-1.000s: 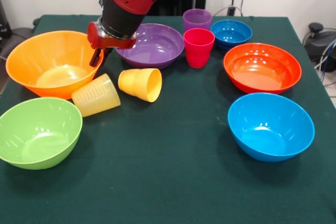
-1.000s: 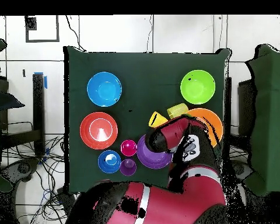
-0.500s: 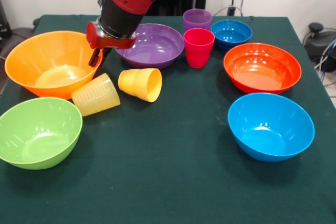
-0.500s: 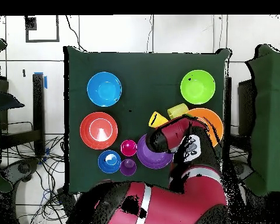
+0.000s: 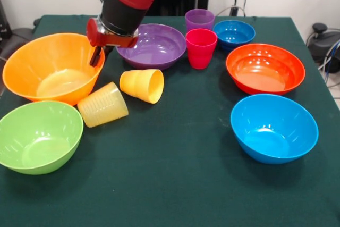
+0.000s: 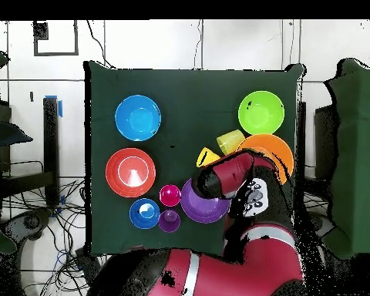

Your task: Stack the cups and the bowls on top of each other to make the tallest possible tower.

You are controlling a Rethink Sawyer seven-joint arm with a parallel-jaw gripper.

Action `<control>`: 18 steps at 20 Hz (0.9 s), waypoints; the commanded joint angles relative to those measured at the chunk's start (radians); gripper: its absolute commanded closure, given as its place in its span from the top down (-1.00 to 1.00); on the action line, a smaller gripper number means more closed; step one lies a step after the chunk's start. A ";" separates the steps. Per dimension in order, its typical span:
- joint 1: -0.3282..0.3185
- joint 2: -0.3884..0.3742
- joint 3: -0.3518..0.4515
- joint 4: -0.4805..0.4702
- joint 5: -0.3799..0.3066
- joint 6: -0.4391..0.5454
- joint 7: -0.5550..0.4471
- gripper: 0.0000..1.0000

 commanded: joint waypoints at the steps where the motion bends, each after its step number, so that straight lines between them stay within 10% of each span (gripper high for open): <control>1: 0.008 -0.044 0.125 -0.008 0.042 0.049 -0.075 -1.00; 18: 0.006 -0.094 0.145 0.025 0.096 0.099 -0.090 -1.00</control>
